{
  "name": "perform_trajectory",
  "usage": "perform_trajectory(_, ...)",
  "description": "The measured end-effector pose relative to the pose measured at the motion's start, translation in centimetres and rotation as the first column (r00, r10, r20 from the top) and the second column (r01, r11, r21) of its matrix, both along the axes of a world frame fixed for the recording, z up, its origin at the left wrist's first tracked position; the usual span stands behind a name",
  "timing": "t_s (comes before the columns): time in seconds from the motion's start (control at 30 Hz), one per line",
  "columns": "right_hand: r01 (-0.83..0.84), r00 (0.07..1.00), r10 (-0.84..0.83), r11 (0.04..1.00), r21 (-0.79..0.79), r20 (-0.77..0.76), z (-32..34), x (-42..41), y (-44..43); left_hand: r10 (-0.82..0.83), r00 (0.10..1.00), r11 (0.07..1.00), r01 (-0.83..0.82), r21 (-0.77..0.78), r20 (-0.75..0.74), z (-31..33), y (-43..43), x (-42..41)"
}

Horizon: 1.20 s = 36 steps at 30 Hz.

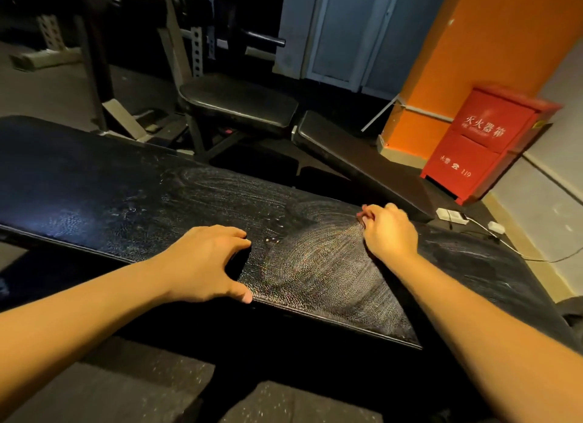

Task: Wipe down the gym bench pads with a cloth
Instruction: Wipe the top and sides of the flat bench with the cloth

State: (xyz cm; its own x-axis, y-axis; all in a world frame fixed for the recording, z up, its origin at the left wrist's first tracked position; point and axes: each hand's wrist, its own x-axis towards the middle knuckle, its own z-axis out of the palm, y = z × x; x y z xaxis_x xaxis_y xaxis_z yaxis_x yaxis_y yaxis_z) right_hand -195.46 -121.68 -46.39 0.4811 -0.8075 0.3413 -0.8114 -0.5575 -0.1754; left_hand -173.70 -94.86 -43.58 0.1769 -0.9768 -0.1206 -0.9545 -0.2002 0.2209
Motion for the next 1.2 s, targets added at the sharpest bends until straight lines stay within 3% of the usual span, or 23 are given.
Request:
perform_trajectory(0.07, 0.0, 1.0, 0.0, 1.0, -0.012, 0.007, -0.1, 4.9, 1.4, 0.011, 1.0, 1.0, -0.011, -0.005, -0.014, 0.3, -0.1, 0.0)
perform_trajectory(0.17, -0.301, 0.953, 0.298, 0.952, 0.051, 0.048, -0.2, 10.9, 9.0, 0.012, 0.999, 0.999, -0.01, -0.053, 0.031, 0.5, 0.0, 0.4)
perform_trajectory(0.27, -0.661, 0.748, 0.664, 0.742, 0.107, 0.012, 0.2, 7.5, 14.7, 0.016, 0.994, 0.99, 0.0, -0.144, 0.109, 1.1, 0.4, 1.1)
perform_trajectory(0.33, -0.741, 0.655, 0.755, 0.65, 0.17, -0.032, 0.5, 2.5, 13.2, -0.022, 0.988, 0.994, 0.037, -0.099, 0.151, 1.2, 0.6, 1.7)
perform_trajectory(0.4, -0.603, 0.785, 0.616, 0.784, 0.149, -0.067, 1.0, -0.3, 7.7, -0.05, 0.989, 0.998, 0.053, -0.024, 0.138, 1.1, 0.8, 1.8)
perform_trajectory(0.47, -0.303, 0.946, 0.309, 0.95, 0.071, -0.097, 1.4, -0.9, 1.5, -0.068, 0.987, 0.998, 0.069, -0.002, 0.147, 0.8, 0.8, 1.6)
perform_trajectory(0.5, -0.157, 0.981, 0.16, 0.987, 0.036, -0.106, 1.2, -0.5, -0.2, -0.073, 0.986, 0.997, 0.072, 0.012, 0.151, 0.8, 0.7, 1.6)
perform_trajectory(0.57, -0.032, 0.995, 0.031, 0.999, -0.01, -0.09, 0.6, 2.3, 0.5, -0.065, 0.986, 0.997, 0.059, 0.042, 0.157, 1.0, 0.3, 1.5)
perform_trajectory(0.63, -0.12, 0.993, 0.12, 0.993, 0.015, -0.013, 0.1, 6.0, 4.9, -0.056, 0.982, 0.997, 0.046, 0.062, 0.178, 1.4, 0.0, 1.4)
perform_trajectory(0.7, -0.346, 0.938, 0.345, 0.935, 0.078, 0.025, 0.0, 7.9, 10.9, -0.054, 0.98, 0.997, 0.042, 0.067, 0.192, 1.4, -0.1, 1.4)
perform_trajectory(0.77, -0.614, 0.785, 0.619, 0.775, 0.148, 0.014, 0.6, 5.8, 14.8, -0.054, 0.979, 0.997, 0.041, 0.069, 0.197, 1.2, -0.2, 1.5)
perform_trajectory(0.83, -0.722, 0.685, 0.728, 0.679, 0.132, -0.001, 0.6, 0.8, 14.7, -0.059, 0.982, 0.997, 0.049, 0.062, 0.178, 1.1, 0.0, 1.8)
perform_trajectory(0.9, -0.575, 0.818, 0.575, 0.813, 0.094, 0.033, 0.3, -4.3, 11.2, -0.067, 0.984, 0.997, 0.062, 0.035, 0.162, 1.0, 0.0, 1.8)
perform_trajectory(0.97, -0.213, 0.976, 0.209, 0.973, 0.084, 0.054, 0.5, -8.5, 5.6, -0.077, 0.988, 0.997, 0.079, -0.011, 0.135, 0.7, -0.1, 1.3)
perform_trajectory(1.03, 0.159, 0.987, -0.159, 0.982, 0.103, -0.004, 0.8, -10.9, 2.0, -0.098, 0.99, 0.992, 0.105, -0.066, 0.102, 0.4, -0.6, 0.4)
perform_trajectory(1.07, 0.242, 0.97, -0.241, 0.968, 0.072, -0.022, 0.8, -10.7, 2.2, -0.117, 0.988, 0.988, 0.126, -0.09, 0.098, 0.3, -0.9, -0.2)
perform_trajectory(1.13, 0.191, 0.981, -0.192, 0.981, -0.019, -0.009, 0.3, -8.4, 5.6, -0.15, 0.987, 0.977, 0.158, -0.145, 0.062, 0.0, -1.8, -1.4)
perform_trajectory(1.2, -0.067, 0.998, 0.068, 0.998, -0.017, 0.01, -0.4, -5.5, 11.1, -0.169, 0.986, 0.971, 0.167, -0.173, 0.0, -0.3, -2.5, -2.4)
